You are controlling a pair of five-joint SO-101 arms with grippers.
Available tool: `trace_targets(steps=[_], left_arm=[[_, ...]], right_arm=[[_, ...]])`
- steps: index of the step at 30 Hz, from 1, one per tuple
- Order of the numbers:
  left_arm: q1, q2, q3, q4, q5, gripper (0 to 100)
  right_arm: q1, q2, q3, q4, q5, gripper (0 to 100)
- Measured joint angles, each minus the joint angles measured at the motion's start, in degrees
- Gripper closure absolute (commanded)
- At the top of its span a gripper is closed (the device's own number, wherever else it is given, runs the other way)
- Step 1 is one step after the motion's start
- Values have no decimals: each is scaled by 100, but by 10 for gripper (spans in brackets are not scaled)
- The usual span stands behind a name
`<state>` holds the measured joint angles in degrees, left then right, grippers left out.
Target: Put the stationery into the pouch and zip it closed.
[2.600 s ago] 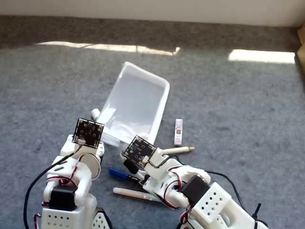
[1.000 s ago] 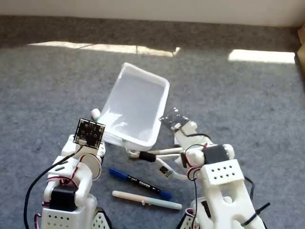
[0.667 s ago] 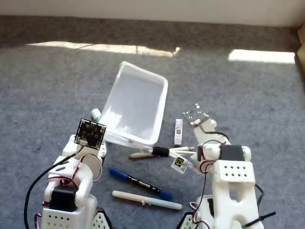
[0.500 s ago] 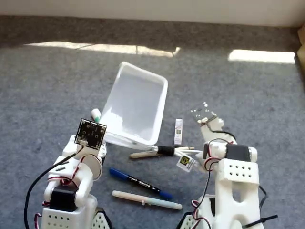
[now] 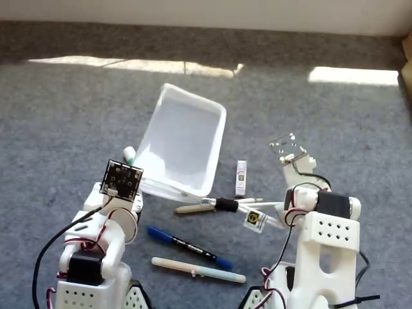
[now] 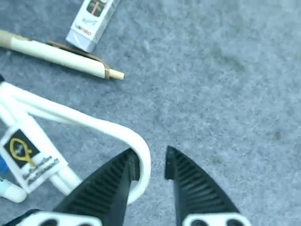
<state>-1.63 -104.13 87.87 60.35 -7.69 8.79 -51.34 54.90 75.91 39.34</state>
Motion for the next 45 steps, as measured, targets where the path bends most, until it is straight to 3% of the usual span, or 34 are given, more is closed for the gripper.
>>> trace_targets(steps=[6, 12, 23, 35, 45], left_arm=[[0, 0, 0, 0, 0, 989], [-9, 0, 0, 0, -9, 989], [-18, 0, 0, 0, -9, 989], [-18, 0, 0, 0, -9, 989], [-18, 0, 0, 0, -9, 989]], right_arm=[[-105, 9, -1108, 914, -563, 784], [-800, -9, -1960, 1820, -888, 784], [-3358, -914, -1749, 2084, -1653, 785], [-5055, -932, 378, -431, -2356, 785], [-5398, -932, 1600, -2092, -2356, 786]])
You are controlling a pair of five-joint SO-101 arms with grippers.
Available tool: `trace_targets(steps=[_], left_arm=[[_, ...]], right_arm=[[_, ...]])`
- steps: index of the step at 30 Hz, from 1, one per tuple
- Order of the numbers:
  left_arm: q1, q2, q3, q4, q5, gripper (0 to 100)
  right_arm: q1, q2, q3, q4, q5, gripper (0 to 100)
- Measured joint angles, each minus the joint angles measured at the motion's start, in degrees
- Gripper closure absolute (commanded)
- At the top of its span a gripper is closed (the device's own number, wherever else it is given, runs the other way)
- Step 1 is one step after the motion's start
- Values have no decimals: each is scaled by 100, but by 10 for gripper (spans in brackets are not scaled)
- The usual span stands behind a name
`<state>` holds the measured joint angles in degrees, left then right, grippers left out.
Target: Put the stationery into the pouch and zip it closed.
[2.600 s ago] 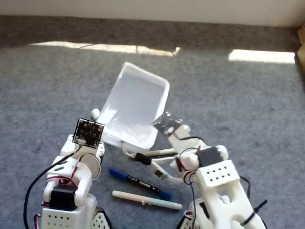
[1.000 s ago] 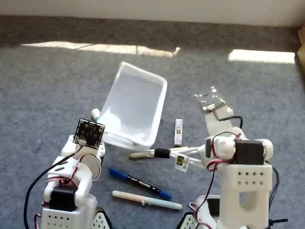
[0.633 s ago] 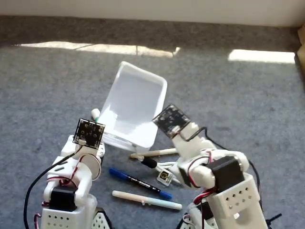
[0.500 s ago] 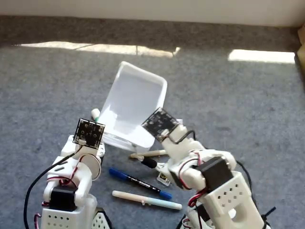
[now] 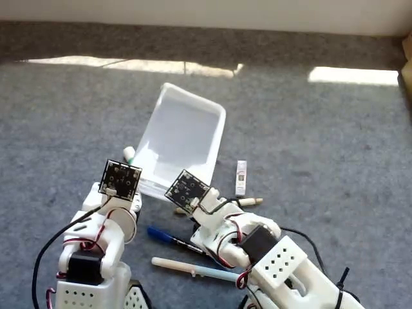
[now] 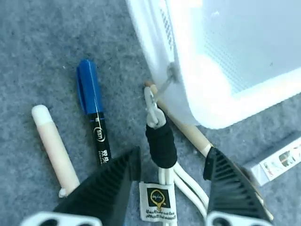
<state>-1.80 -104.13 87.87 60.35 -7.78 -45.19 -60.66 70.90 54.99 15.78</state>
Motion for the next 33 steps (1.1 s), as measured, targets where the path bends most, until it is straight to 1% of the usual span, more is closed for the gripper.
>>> trace_targets(steps=[17, 26, 30, 33], left_arm=[[0, 0, 0, 0, 0, 989], [0, 0, 0, 0, 0, 989], [0, 0, 0, 0, 0, 989], [0, 0, 0, 0, 0, 989]], right_arm=[[0, 0, 853, -1178, 0, 786], [0, 9, 862, -1240, -9, 786], [0, 484, 862, -1433, -35, 786], [0, 1011, 862, -1547, -211, 790]])
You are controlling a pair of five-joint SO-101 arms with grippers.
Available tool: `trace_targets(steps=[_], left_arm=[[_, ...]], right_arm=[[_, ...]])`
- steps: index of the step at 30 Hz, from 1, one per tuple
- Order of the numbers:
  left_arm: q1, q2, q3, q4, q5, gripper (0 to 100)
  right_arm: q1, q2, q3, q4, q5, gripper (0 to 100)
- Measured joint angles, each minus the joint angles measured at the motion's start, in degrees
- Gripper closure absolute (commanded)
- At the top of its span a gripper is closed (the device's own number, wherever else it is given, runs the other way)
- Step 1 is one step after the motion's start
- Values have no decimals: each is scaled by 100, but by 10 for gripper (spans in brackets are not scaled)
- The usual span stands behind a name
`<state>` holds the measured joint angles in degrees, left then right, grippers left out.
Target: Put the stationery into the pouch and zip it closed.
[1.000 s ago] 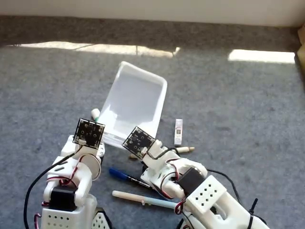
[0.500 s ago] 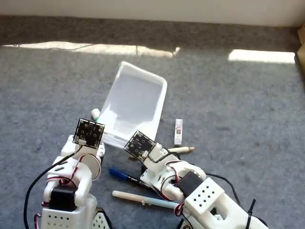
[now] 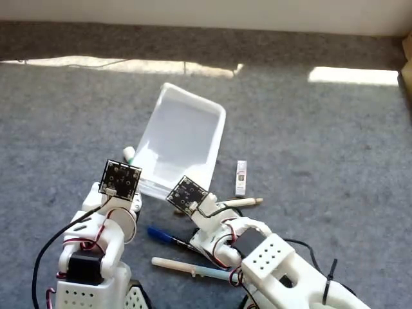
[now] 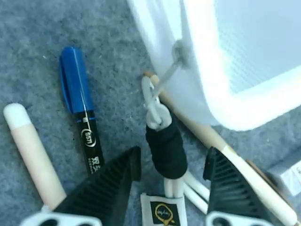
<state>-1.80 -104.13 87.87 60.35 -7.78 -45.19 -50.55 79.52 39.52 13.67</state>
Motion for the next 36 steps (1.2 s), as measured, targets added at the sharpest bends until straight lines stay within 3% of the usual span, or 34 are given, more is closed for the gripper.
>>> trace_targets(steps=[6, 12, 18, 30, 36], left_arm=[[0, 0, 0, 0, 0, 989], [0, 0, 0, 0, 0, 987], [0, 0, 0, 220, 0, 765], [-202, 0, 0, 431, 0, 768], [-202, 0, 299, 0, 0, 773]], right_arm=[[0, 431, -202, -26, -62, 920], [0, 431, -246, -26, -62, 972], [0, 369, -404, 202, -62, 987], [0, -2145, -466, 1688, -62, 983], [0, -2892, -475, 2409, -62, 983]])
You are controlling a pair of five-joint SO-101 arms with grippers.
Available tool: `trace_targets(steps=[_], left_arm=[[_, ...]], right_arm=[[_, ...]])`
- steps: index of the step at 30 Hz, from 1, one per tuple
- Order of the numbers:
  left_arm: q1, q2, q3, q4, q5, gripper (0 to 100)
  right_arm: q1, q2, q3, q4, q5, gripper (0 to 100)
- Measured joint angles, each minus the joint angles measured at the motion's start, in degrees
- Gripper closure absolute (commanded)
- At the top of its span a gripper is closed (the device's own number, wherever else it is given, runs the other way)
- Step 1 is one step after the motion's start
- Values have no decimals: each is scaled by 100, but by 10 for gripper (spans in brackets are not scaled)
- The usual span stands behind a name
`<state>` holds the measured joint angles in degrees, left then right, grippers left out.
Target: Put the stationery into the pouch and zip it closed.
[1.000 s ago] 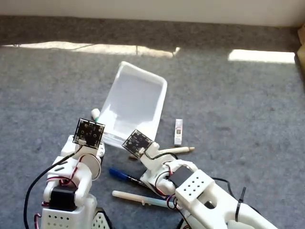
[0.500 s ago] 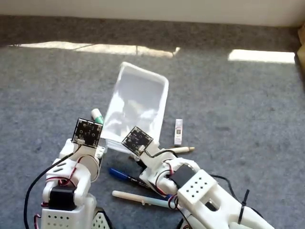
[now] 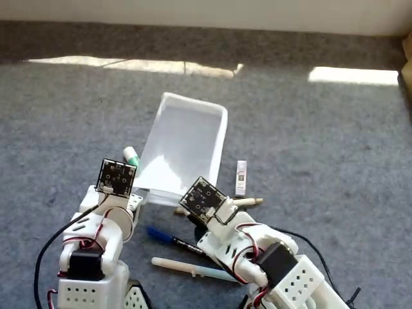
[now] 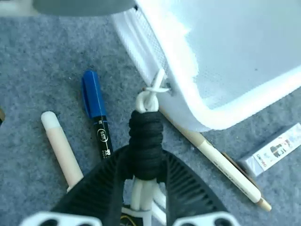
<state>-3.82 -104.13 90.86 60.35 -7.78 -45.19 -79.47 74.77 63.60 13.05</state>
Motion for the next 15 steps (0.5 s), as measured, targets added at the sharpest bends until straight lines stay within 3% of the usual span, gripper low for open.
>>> trace_targets(steps=[3, 10, 15], left_arm=[[0, 0, 53, -149, 0, 797], [158, 0, 53, -255, 0, 998], [484, 0, 53, -255, 0, 993]], right_arm=[[0, -290, -9, 185, 0, 983], [0, -782, -9, 387, -35, 930], [0, -1196, -9, 396, -422, 893]])
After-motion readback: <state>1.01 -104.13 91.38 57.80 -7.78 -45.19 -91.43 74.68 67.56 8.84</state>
